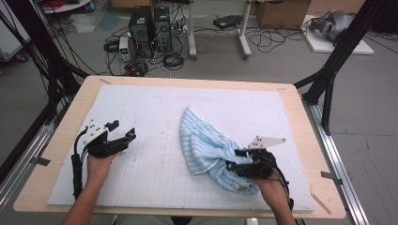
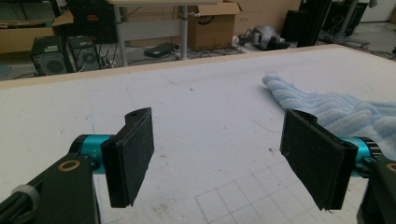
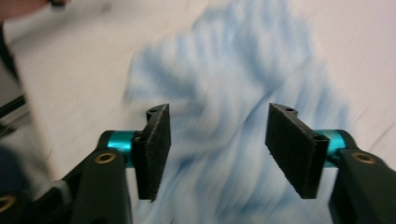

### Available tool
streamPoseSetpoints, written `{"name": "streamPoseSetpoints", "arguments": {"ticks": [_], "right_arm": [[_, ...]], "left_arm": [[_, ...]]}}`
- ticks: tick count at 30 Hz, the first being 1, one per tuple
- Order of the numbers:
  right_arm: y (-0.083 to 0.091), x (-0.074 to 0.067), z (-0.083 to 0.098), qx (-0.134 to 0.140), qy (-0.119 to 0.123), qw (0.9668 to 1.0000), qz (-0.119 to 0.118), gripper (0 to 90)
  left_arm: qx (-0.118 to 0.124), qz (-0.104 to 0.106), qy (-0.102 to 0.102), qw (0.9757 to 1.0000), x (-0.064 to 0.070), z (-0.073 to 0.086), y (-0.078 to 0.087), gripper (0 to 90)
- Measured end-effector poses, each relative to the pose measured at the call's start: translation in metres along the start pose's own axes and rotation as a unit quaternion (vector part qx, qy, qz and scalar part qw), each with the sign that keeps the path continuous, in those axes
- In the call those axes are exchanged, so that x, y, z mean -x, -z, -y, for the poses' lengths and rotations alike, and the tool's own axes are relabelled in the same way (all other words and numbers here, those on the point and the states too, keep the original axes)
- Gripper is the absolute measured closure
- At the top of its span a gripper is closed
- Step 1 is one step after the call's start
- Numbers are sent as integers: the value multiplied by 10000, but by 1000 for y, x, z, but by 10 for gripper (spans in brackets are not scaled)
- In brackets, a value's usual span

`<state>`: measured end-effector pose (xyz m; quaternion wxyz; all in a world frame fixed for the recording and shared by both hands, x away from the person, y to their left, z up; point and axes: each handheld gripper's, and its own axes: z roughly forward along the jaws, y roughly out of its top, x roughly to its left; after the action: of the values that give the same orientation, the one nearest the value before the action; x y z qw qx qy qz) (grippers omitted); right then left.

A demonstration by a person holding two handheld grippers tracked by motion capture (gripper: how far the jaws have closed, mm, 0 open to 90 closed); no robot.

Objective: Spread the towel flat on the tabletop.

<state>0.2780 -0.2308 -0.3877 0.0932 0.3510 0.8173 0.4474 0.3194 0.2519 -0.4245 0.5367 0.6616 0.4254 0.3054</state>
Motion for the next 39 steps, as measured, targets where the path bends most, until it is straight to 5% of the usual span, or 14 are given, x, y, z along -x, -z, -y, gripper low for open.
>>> {"name": "streamPoseSetpoints", "arguments": {"ticks": [3, 7, 14, 16, 18, 20, 25, 31, 39], "right_arm": [[-16, 12, -27, 166, 242, 9994, 183, 337], [-60, 21, -54, -24, 404, 9989, 242, 365], [-129, 28, -67, -357, 444, 9981, -231, 444], [-143, 27, -67, -628, 513, 9964, -237, 536], [-150, 27, -66, -896, 434, 9948, -196, 757], [-146, 27, -66, -870, 526, 9948, -110, 858], [-112, 35, -69, -292, 426, 9986, 66, 864], [-66, 52, -55, 96, 195, 9993, 311, 861], [-25, 68, -23, 68, 29, 9974, 712, 861]], "left_arm": [[-22, 22, 31, 10000, -1, 0, 0, 255], [-30, 29, 19, 10000, 0, 0, 0, 256], [-109, 124, 36, 9999, 3, 2, -1, 256], [-107, 149, 28, 9998, 4, 2, -2, 256], [-118, 164, 13, 9998, 6, 2, -2, 256], [-142, 190, 5, 9997, 7, 2, -2, 256], [-153, 227, -3, 9996, 8, 2, -2, 256], [-151, 307, 14, 9994, 13, 3, -6, 260], [-158, 427, 64, 9989, 23, 3, -14, 263]]}}
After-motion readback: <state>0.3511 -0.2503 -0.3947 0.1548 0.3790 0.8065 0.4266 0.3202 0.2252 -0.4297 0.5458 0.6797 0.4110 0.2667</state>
